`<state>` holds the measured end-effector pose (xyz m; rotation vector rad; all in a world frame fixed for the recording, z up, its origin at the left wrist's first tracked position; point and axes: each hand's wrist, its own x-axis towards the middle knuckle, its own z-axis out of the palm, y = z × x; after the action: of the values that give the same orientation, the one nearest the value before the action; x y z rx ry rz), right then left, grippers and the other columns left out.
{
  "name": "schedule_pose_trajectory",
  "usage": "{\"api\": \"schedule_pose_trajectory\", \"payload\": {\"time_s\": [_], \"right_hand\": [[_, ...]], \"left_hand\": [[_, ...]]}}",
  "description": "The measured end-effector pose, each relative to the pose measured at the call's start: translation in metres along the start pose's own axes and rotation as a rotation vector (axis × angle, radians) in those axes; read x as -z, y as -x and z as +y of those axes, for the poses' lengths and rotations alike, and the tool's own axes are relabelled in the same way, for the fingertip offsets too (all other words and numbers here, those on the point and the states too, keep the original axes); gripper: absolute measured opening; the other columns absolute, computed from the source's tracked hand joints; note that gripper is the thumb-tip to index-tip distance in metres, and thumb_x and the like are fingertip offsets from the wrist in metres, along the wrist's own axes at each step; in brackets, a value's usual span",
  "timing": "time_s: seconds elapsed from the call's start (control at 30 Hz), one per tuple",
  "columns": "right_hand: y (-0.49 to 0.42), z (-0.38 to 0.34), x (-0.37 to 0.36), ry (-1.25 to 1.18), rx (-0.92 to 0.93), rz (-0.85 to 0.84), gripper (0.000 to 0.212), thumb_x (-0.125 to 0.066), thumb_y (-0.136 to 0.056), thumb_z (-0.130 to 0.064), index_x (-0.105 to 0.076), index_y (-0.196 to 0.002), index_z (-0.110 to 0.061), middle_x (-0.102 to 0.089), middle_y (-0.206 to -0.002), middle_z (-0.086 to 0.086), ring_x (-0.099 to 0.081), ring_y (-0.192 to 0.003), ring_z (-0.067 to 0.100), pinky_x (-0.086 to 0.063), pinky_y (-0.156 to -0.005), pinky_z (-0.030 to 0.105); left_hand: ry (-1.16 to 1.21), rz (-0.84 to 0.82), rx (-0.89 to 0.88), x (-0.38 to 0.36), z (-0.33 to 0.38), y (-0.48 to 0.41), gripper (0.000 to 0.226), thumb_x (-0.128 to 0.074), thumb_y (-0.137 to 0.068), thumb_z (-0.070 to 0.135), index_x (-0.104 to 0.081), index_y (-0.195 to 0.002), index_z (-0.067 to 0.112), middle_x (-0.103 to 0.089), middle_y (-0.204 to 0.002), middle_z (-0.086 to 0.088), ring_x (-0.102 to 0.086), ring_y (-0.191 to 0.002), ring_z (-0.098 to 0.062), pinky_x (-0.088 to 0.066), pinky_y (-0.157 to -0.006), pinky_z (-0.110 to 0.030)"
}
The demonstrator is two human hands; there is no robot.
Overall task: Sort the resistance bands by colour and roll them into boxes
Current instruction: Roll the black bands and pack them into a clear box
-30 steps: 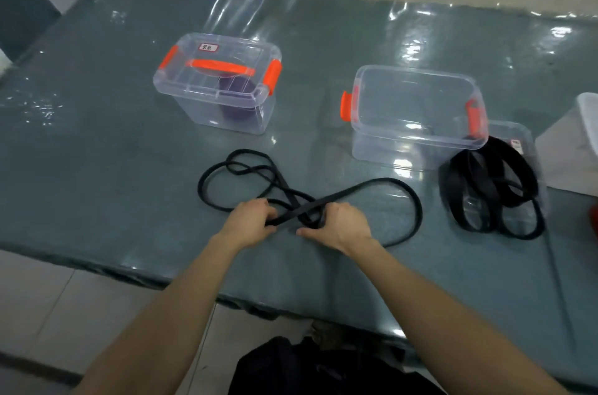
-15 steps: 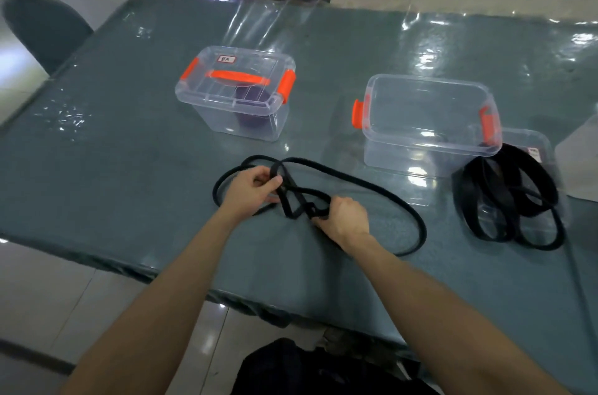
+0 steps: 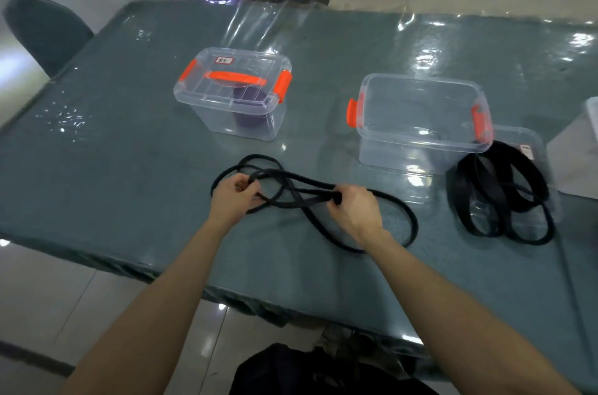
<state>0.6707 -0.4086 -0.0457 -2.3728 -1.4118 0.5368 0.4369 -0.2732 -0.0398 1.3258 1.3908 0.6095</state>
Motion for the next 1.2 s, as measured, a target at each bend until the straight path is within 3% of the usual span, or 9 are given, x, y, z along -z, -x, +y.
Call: {"api": "schedule_pose_trajectory", "payload": {"time_s": [0.13,0.23,0.37,0.53,0.73,0.83,0.9,1.0,1.2], "right_hand": [[-0.01,-0.004,0.085,0.065,0.263,0.178,0.02,-0.061,-0.1,-0.024,-0.071,-0.114,-0.013,-0.072,-0.111,0.009,-0.069,-0.093,0.041,-0.056,-0.079,0.049],[-0.027,-0.022,0.159,0.182,0.461,0.353,0.024,-0.057,-0.106,-0.017,-0.07,-0.125,-0.012,-0.068,-0.118,0.01,-0.066,-0.082,0.047,-0.056,-0.07,0.052],[-0.035,-0.043,0.243,0.321,0.629,0.558,0.024,-0.052,-0.107,-0.016,-0.069,-0.124,-0.011,-0.066,-0.118,0.01,-0.06,-0.066,0.046,-0.052,-0.057,0.048],[-0.03,-0.048,0.313,0.37,0.708,0.716,0.027,-0.062,-0.105,-0.007,-0.067,-0.131,-0.015,-0.067,-0.125,0.003,-0.066,-0.073,0.036,-0.049,-0.058,0.039],[-0.016,-0.058,0.386,0.327,0.721,0.907,0.032,-0.058,-0.106,-0.005,-0.064,-0.136,-0.015,-0.063,-0.136,0.0,-0.071,-0.073,0.024,-0.057,-0.062,0.033],[-0.016,-0.068,0.42,0.182,0.679,1.027,0.027,-0.057,-0.108,-0.015,-0.064,-0.134,-0.013,-0.067,-0.13,0.002,-0.071,-0.074,0.025,-0.06,-0.069,0.037],[-0.018,-0.074,0.438,0.089,0.618,1.01,0.029,-0.057,-0.109,-0.016,-0.064,-0.137,-0.014,-0.069,-0.128,0.003,-0.072,-0.082,0.025,-0.062,-0.078,0.04],[-0.024,-0.075,0.457,-0.013,0.571,1.039,0.026,-0.058,-0.11,-0.018,-0.066,-0.135,-0.018,-0.072,-0.124,0.001,-0.071,-0.087,0.021,-0.058,-0.08,0.032],[-0.032,-0.067,0.452,-0.149,0.545,1.019,0.032,-0.063,-0.105,-0.018,-0.064,-0.137,-0.022,-0.074,-0.117,-0.003,-0.07,-0.087,0.013,-0.057,-0.082,0.028]], "left_hand": [[-0.257,0.065,0.099,0.009,0.017,-0.017,0.022,-0.074,-0.093,0.025,-0.068,-0.084,0.006,-0.074,-0.083,-0.021,-0.076,-0.083,-0.04,-0.066,-0.082,-0.049],[-0.632,-0.094,-0.013,0.0,0.053,-0.018,0.043,-0.084,-0.086,0.028,-0.069,-0.12,0.006,-0.074,-0.114,-0.016,-0.072,-0.108,-0.036,-0.058,-0.099,-0.042],[-0.303,-0.256,-0.459,-0.042,0.138,-0.013,0.071,-0.086,-0.092,0.018,-0.052,-0.154,0.016,-0.057,-0.155,0.001,-0.052,-0.147,-0.013,-0.036,-0.127,-0.034],[-0.151,-0.532,-0.616,-0.1,0.24,0.005,0.099,-0.092,-0.084,0.049,-0.036,-0.165,0.037,-0.047,-0.164,0.017,-0.04,-0.152,0.005,-0.031,-0.122,-0.023],[-0.162,-0.605,-0.721,-0.128,0.329,0.027,0.033,-0.063,-0.106,0.052,-0.075,-0.114,0.023,-0.084,-0.106,0.004,-0.079,-0.107,-0.011,-0.053,-0.113,-0.048],[0.346,-0.466,-0.696,-0.118,0.385,0.032,0.022,-0.051,-0.115,0.032,-0.058,-0.103,0.015,-0.073,-0.07,-0.01,-0.079,-0.07,-0.036,-0.066,-0.077,-0.053],[0.25,-0.448,-0.78,-0.102,0.418,0.041,0.025,-0.059,-0.11,0.04,-0.052,-0.101,0.017,-0.06,-0.063,-0.007,-0.064,-0.049,-0.03,-0.059,-0.053,-0.039],[-0.019,-0.373,-0.908,-0.079,0.449,0.052,0.042,-0.086,-0.086,0.051,-0.062,-0.103,0.02,-0.057,-0.074,-0.009,-0.049,-0.049,-0.017,-0.043,-0.043,-0.028],[-0.146,-0.213,-1.048,-0.063,0.475,0.072,0.024,-0.072,-0.101,0.05,-0.075,-0.107,0.027,-0.061,-0.071,0.004,-0.052,-0.057,-0.005,-0.042,-0.057,-0.026]]}}
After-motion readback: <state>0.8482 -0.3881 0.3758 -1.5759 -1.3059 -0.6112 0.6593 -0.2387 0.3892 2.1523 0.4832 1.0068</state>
